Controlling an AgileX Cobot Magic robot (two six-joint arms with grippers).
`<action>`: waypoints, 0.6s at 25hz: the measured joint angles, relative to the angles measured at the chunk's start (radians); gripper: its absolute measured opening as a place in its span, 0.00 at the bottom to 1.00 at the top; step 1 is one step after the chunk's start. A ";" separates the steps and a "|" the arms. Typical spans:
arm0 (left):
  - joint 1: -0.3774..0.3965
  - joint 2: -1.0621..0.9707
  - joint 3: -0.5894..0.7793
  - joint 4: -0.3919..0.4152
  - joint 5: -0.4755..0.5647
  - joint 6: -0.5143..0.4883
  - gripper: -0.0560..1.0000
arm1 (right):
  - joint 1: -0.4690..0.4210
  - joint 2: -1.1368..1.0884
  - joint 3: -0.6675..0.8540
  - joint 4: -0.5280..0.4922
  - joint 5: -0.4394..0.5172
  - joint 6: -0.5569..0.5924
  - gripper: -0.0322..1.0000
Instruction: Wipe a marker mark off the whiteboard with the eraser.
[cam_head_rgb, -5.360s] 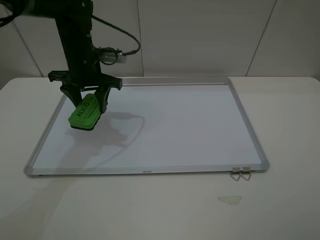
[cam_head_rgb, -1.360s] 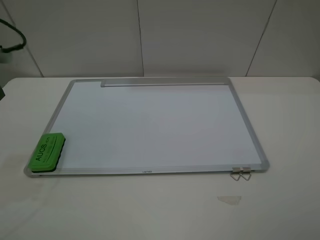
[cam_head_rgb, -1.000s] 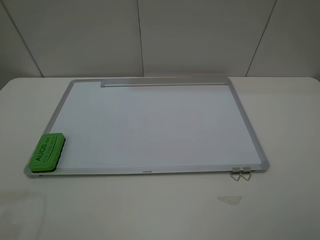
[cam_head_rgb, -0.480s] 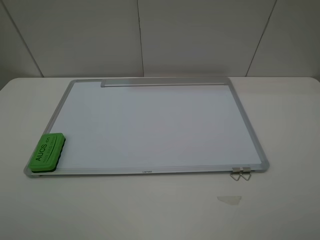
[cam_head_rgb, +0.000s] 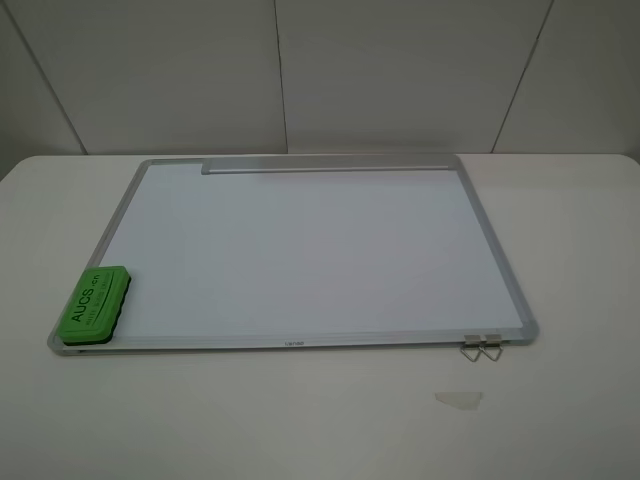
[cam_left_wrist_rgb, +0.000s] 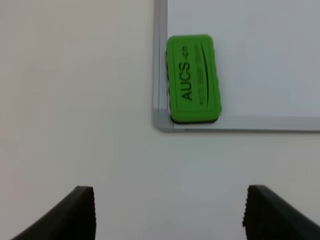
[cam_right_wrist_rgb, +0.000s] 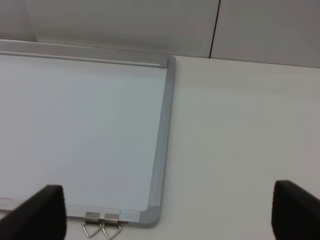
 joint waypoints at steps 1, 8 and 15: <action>0.000 -0.019 0.009 0.000 -0.017 0.000 0.65 | 0.000 0.000 0.000 0.000 0.000 0.000 0.83; 0.000 -0.112 0.029 0.000 -0.058 0.000 0.65 | 0.000 0.000 0.000 0.000 0.000 0.000 0.83; 0.000 -0.229 0.030 0.000 -0.060 0.001 0.65 | 0.000 0.000 0.000 0.000 0.000 0.000 0.83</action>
